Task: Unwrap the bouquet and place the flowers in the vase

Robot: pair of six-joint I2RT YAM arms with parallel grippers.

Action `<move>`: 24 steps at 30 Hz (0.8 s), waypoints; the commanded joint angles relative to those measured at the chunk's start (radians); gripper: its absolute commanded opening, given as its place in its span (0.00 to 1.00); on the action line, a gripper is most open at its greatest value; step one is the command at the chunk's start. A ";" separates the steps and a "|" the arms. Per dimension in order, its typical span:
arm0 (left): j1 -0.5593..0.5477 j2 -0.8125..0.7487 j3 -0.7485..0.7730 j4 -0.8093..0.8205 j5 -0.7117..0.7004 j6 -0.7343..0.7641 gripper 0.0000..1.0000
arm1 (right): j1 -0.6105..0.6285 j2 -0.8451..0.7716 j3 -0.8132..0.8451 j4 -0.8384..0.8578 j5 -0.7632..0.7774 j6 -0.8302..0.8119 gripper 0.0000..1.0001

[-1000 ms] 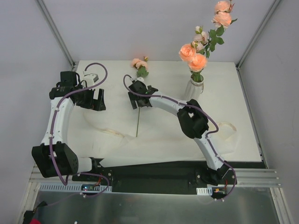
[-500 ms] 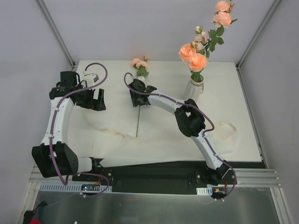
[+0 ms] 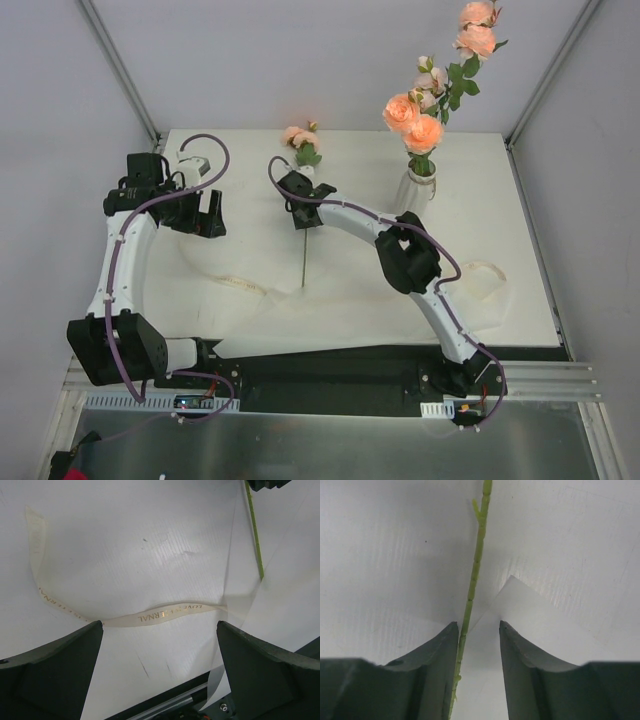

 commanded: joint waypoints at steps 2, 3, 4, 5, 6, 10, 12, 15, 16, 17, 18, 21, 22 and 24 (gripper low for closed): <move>0.012 -0.051 -0.002 -0.008 0.042 0.020 0.97 | -0.005 -0.049 -0.050 -0.071 0.028 -0.015 0.26; 0.011 -0.051 -0.002 -0.006 0.040 0.022 0.98 | -0.005 -0.053 -0.047 -0.067 0.023 -0.016 0.22; 0.012 -0.054 -0.002 -0.009 0.039 0.023 0.98 | -0.007 -0.053 -0.042 -0.062 0.020 -0.018 0.17; 0.011 -0.057 -0.002 -0.011 0.039 0.023 0.98 | -0.008 -0.053 -0.036 -0.061 0.018 -0.022 0.06; 0.012 -0.059 -0.002 -0.012 0.037 0.023 0.97 | -0.008 -0.055 -0.025 -0.059 0.021 -0.022 0.01; 0.009 -0.068 0.004 -0.021 0.039 0.023 0.97 | -0.011 -0.076 -0.013 -0.016 0.022 -0.033 0.01; 0.009 -0.069 0.012 -0.026 0.039 0.023 0.97 | -0.014 -0.112 -0.008 0.025 0.032 -0.050 0.01; 0.011 -0.069 0.023 -0.032 0.036 0.022 0.98 | -0.019 -0.200 -0.028 0.144 0.038 -0.097 0.01; 0.012 -0.068 0.027 -0.035 0.034 0.022 0.97 | -0.020 -0.234 -0.040 0.187 0.037 -0.114 0.01; 0.011 -0.066 0.029 -0.038 0.034 0.020 0.98 | -0.020 -0.301 -0.075 0.237 0.028 -0.131 0.01; 0.012 -0.065 0.037 -0.040 0.034 0.019 0.97 | -0.022 -0.334 -0.088 0.321 0.025 -0.151 0.01; 0.012 -0.060 0.047 -0.043 0.034 0.013 0.97 | -0.022 -0.438 -0.094 0.439 0.009 -0.223 0.01; 0.009 -0.057 0.049 -0.044 0.034 0.014 0.97 | -0.022 -0.461 -0.097 0.468 0.002 -0.258 0.01; 0.011 -0.056 0.054 -0.044 0.034 0.011 0.98 | -0.022 -0.536 -0.122 0.569 -0.024 -0.292 0.01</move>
